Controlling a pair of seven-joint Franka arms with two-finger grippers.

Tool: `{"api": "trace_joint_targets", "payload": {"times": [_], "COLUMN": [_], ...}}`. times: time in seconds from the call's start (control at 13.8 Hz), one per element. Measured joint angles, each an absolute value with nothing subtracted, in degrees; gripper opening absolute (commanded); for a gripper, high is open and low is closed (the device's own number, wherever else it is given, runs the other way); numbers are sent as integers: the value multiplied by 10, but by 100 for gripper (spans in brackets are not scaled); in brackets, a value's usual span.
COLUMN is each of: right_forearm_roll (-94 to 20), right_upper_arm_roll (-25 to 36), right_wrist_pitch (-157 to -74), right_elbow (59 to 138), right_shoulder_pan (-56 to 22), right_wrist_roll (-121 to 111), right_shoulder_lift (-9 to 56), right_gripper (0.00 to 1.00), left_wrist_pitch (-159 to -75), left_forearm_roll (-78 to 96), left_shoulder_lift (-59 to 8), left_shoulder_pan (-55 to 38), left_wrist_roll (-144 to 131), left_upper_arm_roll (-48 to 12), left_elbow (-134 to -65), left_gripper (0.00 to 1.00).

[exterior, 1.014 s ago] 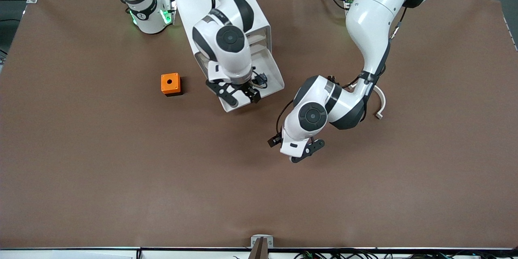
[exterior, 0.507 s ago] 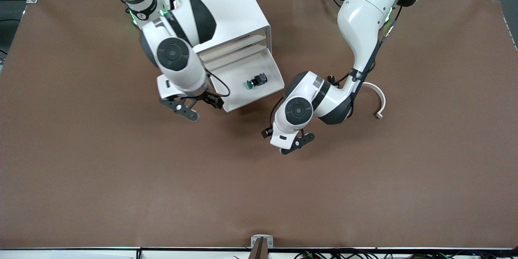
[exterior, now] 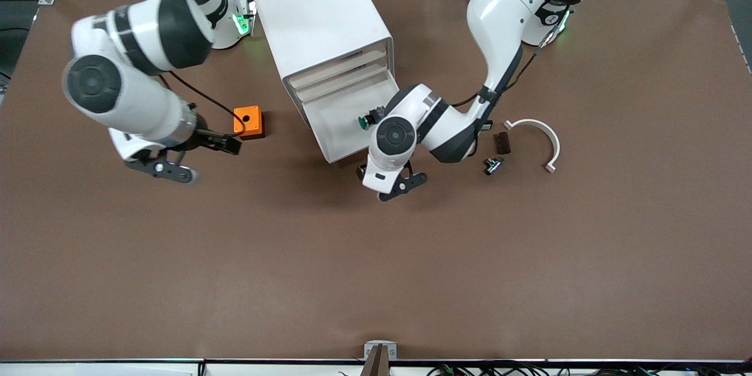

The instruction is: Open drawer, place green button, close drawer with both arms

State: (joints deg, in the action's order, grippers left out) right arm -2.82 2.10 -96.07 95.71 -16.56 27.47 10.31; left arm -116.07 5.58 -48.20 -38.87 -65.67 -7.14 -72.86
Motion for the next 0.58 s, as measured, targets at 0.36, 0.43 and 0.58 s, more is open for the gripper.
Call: {"api": "trace_joint_targets", "payload": {"times": [0.36, 0.43, 0.58], "right_forearm_roll": [-28, -28, -28], "right_upper_arm_roll": [21, 21, 21], "right_wrist_pitch": [-912, -906, -899], "right_elbow": [957, 957, 957], "right_shoulder_pan": [-85, -70, -44], "right_wrist_roll": [127, 97, 44], "right_shoulder_lift": [72, 68, 62], "right_gripper": [100, 100, 100], "left_wrist_pitch": [-1161, -1161, -1161], "left_forearm_roll": [56, 56, 56], "left_shoulder_lift": [-482, -482, -482], "left_shoulder_pan": [-423, -430, -445], "left_wrist_roll": [-679, -681, -688], "left_upper_arm_roll": [-72, -72, -73], "left_elbow": [-733, -733, -734], "left_gripper": [99, 99, 99]}}
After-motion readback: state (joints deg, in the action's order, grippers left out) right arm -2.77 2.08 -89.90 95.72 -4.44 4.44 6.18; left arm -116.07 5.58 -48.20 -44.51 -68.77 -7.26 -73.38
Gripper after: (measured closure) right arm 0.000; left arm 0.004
